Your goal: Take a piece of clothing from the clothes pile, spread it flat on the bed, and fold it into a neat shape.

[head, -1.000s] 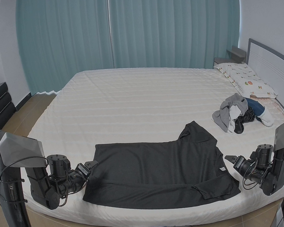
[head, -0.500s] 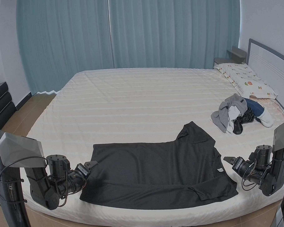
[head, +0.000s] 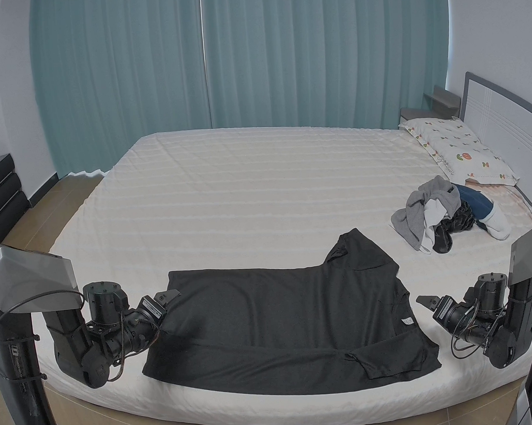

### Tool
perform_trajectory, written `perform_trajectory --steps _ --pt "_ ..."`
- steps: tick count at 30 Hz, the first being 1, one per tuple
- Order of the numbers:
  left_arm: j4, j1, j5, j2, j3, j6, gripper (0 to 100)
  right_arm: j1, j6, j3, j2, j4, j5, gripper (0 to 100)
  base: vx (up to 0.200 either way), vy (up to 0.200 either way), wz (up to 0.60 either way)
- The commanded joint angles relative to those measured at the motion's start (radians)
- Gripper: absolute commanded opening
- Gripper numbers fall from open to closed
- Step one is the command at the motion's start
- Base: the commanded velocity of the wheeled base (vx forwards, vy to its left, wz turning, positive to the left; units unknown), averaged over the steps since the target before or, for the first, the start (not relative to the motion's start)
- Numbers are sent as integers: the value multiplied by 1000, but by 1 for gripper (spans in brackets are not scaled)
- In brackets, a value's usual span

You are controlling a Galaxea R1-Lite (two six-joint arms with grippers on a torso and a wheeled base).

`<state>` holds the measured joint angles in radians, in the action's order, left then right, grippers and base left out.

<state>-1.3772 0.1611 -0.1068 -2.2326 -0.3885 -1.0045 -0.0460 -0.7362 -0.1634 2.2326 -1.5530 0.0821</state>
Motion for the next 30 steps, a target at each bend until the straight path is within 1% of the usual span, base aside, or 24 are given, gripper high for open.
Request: perform_trajectory --steps 1,4,6,10,12,13,14,16,17,18,20,21,22,23,24,25,27,30 --pt "1 -9 16 22 -29 6 100 -11 -2 5 4 -7 1 100 0 0 0" --pt "9 -11 26 17 -62 7 100 -17 -2 8 2 -7 -1 100 0 0 0" --pt "37 -18 30 16 -128 27 100 -17 -2 15 1 -7 -1 100 0 0 0" --pt "124 -37 33 1 -236 101 100 -17 0 13 2 -7 -1 100 0 0 0" --pt "176 -58 35 -50 -334 150 100 -17 -2 15 1 -7 -1 100 0 0 0" --pt "179 -60 35 -53 -342 153 100 -17 -2 15 1 -9 -1 100 0 0 0" --pt "225 -72 36 -90 -424 172 100 -17 -2 15 1 -9 -1 100 0 0 0" --pt "300 -80 29 -119 -513 181 100 -17 0 15 4 -7 -1 100 0 0 0" --pt "307 -80 29 -121 -520 181 100 -17 0 15 4 -7 -1 100 0 0 0" --pt "395 -80 26 -156 -609 201 100 -17 0 15 4 -7 -1 100 0 0 0" --pt "411 -80 26 -164 -624 207 100 -17 0 15 6 -7 -1 100 0 0 0" --pt "518 -80 32 -222 -754 245 100 -17 1 13 4 -7 -1 100 0 0 0" --pt "541 -81 32 -240 -793 247 100 -17 1 15 6 -7 -1 100 0 0 0" --pt "541 -81 32 -240 -793 247 100 -17 1 15 6 -7 -1 100 0 0 0" --pt "576 -81 30 -277 -871 247 100 -22 3 15 6 -7 -1 100 0 0 0" --pt "589 -80 30 -292 -905 248 100 -23 3 15 7 -9 -2 100 0 0 0" --pt "613 -77 26 -315 -943 254 100 -25 3 15 12 -9 -1 100 0 0 0" --pt "624 -80 -16 -355 -964 257 100 -45 -2 15 25 -9 -1 100 0 0 0"
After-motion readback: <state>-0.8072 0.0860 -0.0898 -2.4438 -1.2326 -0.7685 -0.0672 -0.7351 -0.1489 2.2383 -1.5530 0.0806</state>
